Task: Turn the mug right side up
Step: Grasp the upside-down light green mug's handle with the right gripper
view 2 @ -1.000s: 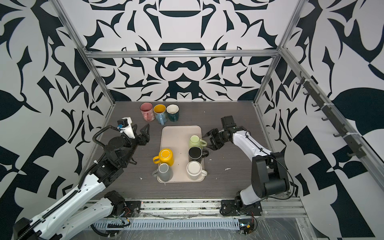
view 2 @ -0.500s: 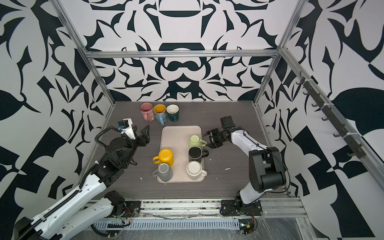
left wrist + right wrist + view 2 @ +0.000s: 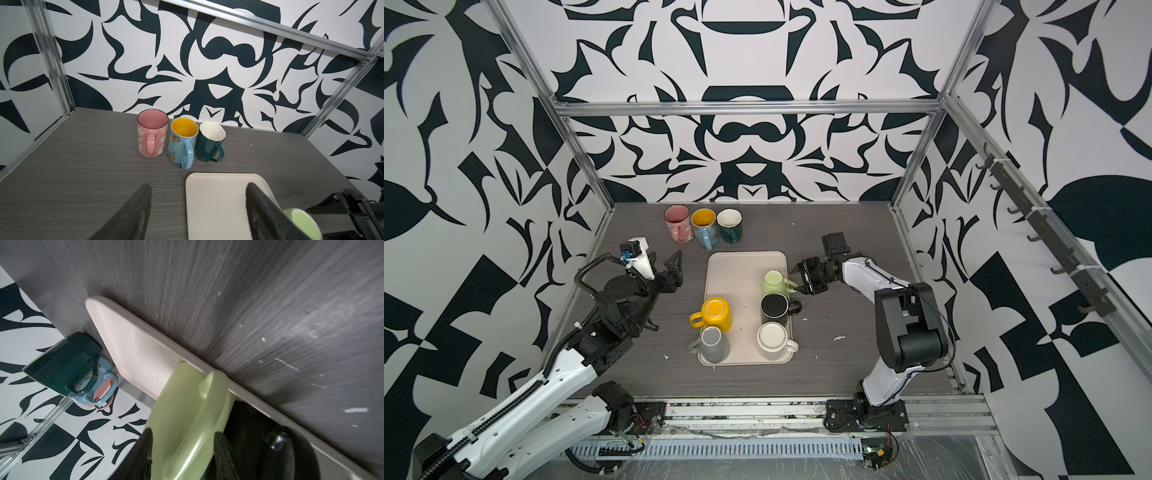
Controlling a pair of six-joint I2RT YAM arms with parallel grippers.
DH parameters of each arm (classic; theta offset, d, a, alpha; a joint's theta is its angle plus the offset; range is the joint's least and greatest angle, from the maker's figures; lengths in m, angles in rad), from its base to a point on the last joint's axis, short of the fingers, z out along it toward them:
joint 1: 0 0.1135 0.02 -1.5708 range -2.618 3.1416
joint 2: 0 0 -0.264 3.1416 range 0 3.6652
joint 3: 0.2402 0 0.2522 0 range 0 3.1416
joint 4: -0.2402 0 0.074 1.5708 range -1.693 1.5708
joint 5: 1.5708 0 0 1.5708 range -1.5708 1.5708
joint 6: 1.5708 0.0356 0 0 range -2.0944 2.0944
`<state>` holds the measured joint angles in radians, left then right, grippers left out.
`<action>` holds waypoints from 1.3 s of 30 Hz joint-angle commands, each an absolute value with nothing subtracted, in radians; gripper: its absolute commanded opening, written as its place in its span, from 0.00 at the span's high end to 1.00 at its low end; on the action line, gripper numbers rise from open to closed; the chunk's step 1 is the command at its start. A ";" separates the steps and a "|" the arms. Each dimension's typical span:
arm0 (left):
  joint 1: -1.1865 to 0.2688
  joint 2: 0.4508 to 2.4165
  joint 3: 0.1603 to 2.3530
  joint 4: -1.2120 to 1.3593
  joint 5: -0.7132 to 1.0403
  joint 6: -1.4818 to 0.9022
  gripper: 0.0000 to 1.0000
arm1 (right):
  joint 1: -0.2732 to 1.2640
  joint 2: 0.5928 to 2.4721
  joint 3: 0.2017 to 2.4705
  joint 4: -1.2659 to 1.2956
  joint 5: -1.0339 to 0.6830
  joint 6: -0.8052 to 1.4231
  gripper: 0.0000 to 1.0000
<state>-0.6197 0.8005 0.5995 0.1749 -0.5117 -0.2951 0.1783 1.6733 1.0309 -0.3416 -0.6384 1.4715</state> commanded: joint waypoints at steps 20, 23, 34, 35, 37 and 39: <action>-0.615 0.805 0.576 0.214 -0.544 -0.289 0.25 | 0.227 1.756 1.121 -0.287 -0.634 1.516 0.61; -0.615 0.802 0.575 0.212 -0.547 -0.288 0.25 | 0.229 1.763 1.122 -0.281 -0.636 1.520 0.66; -0.615 0.798 0.575 0.209 -0.551 -0.284 0.25 | 0.241 1.785 1.117 -0.216 -0.639 1.553 0.82; -0.615 0.798 0.576 0.206 -0.551 -0.285 0.25 | 0.243 1.785 1.115 -0.207 -0.638 1.558 0.83; -0.615 0.798 0.578 0.205 -0.552 -0.285 0.25 | 0.244 1.789 1.111 -0.191 -0.638 1.565 0.86; -0.615 0.796 0.580 0.203 -0.552 -0.284 0.25 | 0.246 1.790 1.108 -0.173 -0.638 1.575 0.88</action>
<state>-0.6201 0.8070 0.5800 0.1860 -0.5358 -0.2871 0.2386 1.7985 1.0927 -0.2192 -0.6327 1.5604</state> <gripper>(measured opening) 0.751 0.120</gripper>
